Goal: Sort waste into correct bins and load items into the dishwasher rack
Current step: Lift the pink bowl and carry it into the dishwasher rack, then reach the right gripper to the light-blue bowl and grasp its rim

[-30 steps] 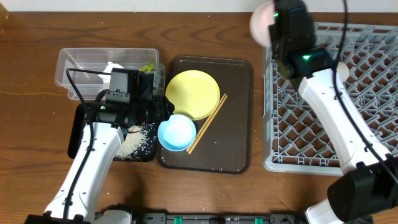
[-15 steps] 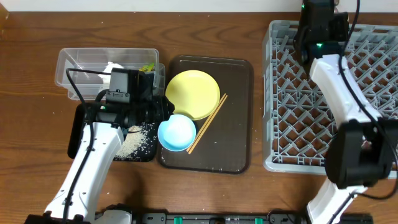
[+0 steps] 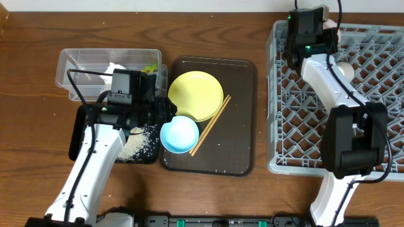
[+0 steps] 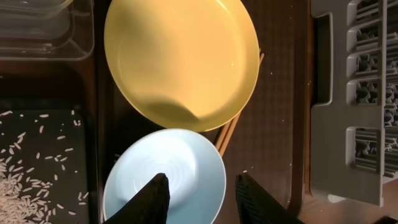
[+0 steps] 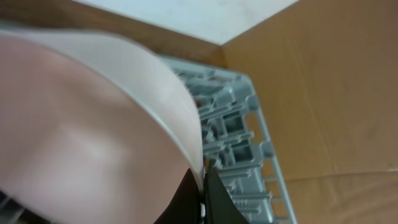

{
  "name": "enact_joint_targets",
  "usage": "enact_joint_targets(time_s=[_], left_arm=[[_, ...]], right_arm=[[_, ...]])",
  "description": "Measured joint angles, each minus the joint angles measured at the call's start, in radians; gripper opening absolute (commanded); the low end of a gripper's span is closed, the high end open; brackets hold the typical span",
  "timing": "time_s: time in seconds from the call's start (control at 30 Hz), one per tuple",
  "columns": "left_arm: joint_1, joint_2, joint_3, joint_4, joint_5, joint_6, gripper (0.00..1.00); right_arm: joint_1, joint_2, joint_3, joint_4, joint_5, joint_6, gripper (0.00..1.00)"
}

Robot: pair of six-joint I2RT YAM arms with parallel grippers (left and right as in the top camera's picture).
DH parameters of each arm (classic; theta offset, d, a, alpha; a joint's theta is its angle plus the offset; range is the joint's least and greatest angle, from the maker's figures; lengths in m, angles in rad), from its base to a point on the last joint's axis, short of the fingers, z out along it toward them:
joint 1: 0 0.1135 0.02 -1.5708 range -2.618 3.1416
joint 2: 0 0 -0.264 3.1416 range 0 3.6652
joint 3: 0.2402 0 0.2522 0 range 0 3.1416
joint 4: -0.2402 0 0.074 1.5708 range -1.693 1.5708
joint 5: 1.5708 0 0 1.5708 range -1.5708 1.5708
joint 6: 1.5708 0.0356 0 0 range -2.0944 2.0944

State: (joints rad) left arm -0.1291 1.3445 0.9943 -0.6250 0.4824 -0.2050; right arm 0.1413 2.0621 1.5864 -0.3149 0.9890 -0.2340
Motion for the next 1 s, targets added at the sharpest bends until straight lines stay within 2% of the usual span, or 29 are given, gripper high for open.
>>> enact_joint_targets(time_s=[0.2, 0.37, 0.43, 0.47, 0.63, 0.67, 0.8, 0.87, 1.0], left_arm=[[0.0, 0.0, 0.0, 0.0, 0.0, 0.0, 0.38], [0.0, 0.0, 0.0, 0.0, 0.0, 0.0, 0.38], [0.0, 0.0, 0.0, 0.0, 0.0, 0.0, 0.38], [0.0, 0.0, 0.0, 0.0, 0.0, 0.0, 0.38], [0.0, 0.0, 0.0, 0.0, 0.0, 0.0, 0.38], [0.0, 0.0, 0.0, 0.0, 0.0, 0.0, 0.38], [0.0, 0.0, 0.0, 0.0, 0.0, 0.0, 0.38], [0.0, 0.0, 0.0, 0.0, 0.0, 0.0, 0.38], [0.0, 0.0, 0.0, -0.007, -0.02, 0.0, 0.38]], right_arm=[[0.037, 0.0, 0.004, -0.194, 0.021, 0.163, 0.01], [0.056, -0.002, 0.004, -0.328, -0.037, 0.326, 0.02], [0.056, -0.009, 0.003, -0.369, -0.092, 0.381, 0.1], [0.055, -0.016, 0.0, -0.384, -0.129, 0.404, 0.18], [0.055, -0.097, -0.013, -0.407, -0.283, 0.46, 0.47], [0.056, -0.13, -0.013, -0.407, -0.312, 0.462, 0.5], [0.056, -0.271, -0.013, -0.406, -0.439, 0.457, 0.52], [0.056, -0.342, -0.012, -0.408, -0.576, 0.452, 0.5], [0.057, -0.378, -0.009, -0.422, -0.824, 0.413, 0.49]])
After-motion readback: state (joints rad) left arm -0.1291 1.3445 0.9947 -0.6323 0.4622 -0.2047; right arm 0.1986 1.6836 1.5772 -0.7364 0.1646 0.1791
